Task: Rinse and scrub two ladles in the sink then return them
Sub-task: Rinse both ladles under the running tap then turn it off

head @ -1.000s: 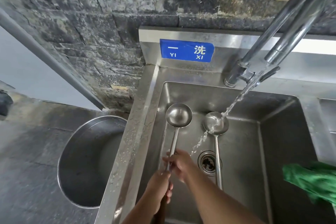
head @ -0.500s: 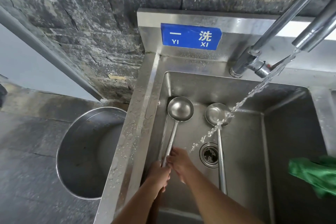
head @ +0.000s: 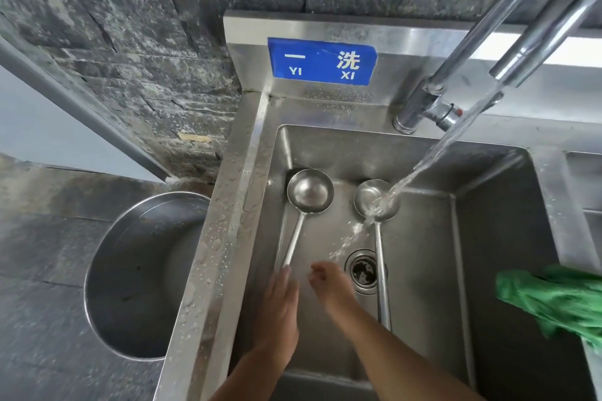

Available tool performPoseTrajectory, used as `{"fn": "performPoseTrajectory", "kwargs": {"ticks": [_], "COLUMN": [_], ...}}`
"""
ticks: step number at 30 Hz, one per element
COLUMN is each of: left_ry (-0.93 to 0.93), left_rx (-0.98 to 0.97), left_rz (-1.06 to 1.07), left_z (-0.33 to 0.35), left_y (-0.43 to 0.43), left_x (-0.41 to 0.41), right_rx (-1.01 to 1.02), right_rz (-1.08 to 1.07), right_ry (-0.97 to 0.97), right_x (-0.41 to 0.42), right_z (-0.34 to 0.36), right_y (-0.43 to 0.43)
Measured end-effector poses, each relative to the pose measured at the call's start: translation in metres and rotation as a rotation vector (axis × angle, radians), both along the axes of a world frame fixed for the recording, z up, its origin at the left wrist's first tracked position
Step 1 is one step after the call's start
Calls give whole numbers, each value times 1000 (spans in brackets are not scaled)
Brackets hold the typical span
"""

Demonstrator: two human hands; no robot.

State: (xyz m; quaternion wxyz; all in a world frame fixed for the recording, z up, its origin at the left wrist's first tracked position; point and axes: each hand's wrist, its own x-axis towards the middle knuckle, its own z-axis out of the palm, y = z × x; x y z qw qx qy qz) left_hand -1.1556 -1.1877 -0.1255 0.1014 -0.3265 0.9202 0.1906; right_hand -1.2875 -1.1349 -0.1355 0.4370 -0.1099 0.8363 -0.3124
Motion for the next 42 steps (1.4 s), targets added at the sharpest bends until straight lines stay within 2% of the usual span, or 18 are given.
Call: {"fn": "performPoseTrajectory", "kwargs": {"ticks": [2,4,6,8,10,13,15,17,21,26,32,38,42], "left_ry": [19,-4,-53,-120,-141,-51,23,39,105,-22,-35,-142,-229], "left_rx": [-54,70,198,396,643,1121,1261,1266,1198,1019,793,345,22], "left_rz": [-156,-212,-151,10,213,522,644,716,749,464,179,-131,-159], "left_z": [-4,-1,3,-1,0,12,15,17,33,78,144,172,187], "left_y": [6,18,31,43,63,99,122,137,134,83,9,-9,-9], "left_x": [-2,-13,-33,-52,-70,-86,-87,-82,-71,-58,-75,-132,-154], "right_rx": [-6,23,112,205,234,-3,-116,-199,-324,-444,-548,-625,-668], "right_rz": [13,-3,-8,-25,-116,-464,-607,-675,-771,-757,-695,-821,-881], "right_ry": [170,294,348,332,111,-421,-555,-613,-747,-798,-744,-641,-681], "right_x": [-20,-37,-50,-62,-69,-61,-55,-54,-48,-45,-64,-81,-79], "right_z": [4,3,-3,-11,-19,-24,-24,-20,3,49,107,124,129], "right_y": [28,58,84,104,115,120,123,123,115,98,71,49,33]}}
